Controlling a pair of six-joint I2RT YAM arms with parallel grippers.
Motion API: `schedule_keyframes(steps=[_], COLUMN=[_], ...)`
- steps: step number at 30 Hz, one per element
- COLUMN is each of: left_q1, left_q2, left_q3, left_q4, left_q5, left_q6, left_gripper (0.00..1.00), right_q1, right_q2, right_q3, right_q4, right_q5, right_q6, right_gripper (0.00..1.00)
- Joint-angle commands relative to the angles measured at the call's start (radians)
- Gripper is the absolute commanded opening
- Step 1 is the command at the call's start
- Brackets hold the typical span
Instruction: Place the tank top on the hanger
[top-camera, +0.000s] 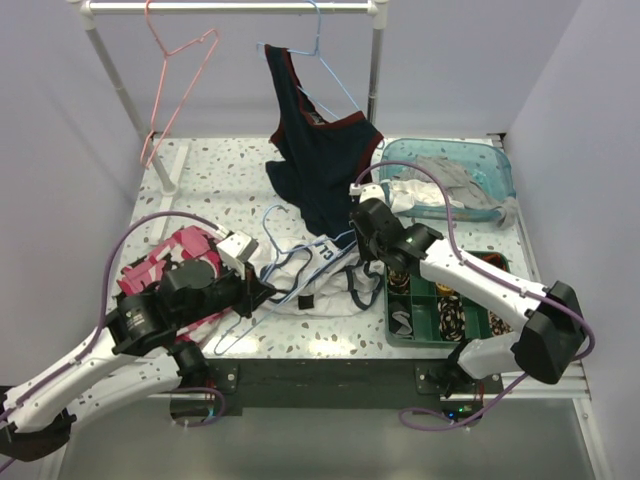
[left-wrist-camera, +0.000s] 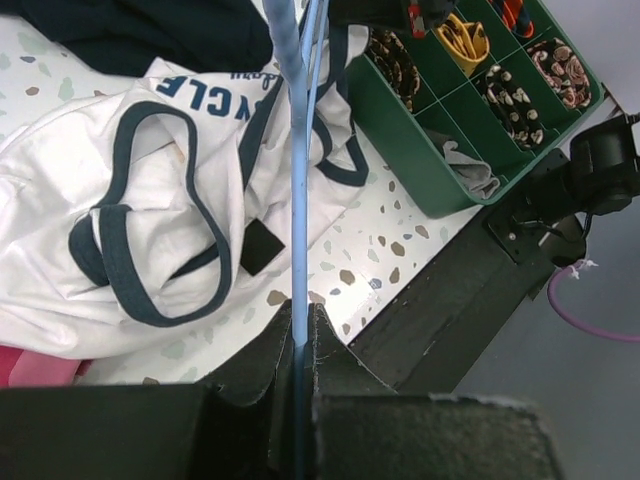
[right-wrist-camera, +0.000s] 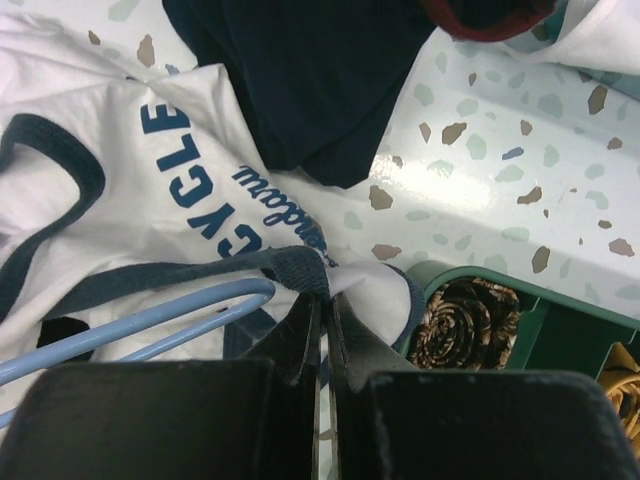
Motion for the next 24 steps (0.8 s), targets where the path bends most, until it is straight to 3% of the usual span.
schedule_keyframes(steps=[1,14,24], left_q1=[-0.007,-0.018,-0.032], left_q2=[0.022,0.099,0.151], left_q3=[-0.002,0.011,0.047], left_q4=[0.011,0.052,0.104], left_q5=[0.013,0.020,0.049], left_q6=[-0.009,0.020,0.105], left_gripper=[0.00,0.00,0.00], right_q1=[-0.017,-0.019,-0.017], right_q2=[-0.017,-0.073,-0.062], right_q3=[0.062,0.078,0.193], right_q4=[0.003,-0.027,-0.066], right_q5=[-0.017,-0.068,-0.126], right_q6=[-0.031,-0.046,-0.104], right_gripper=[0.00,0.00,0.00])
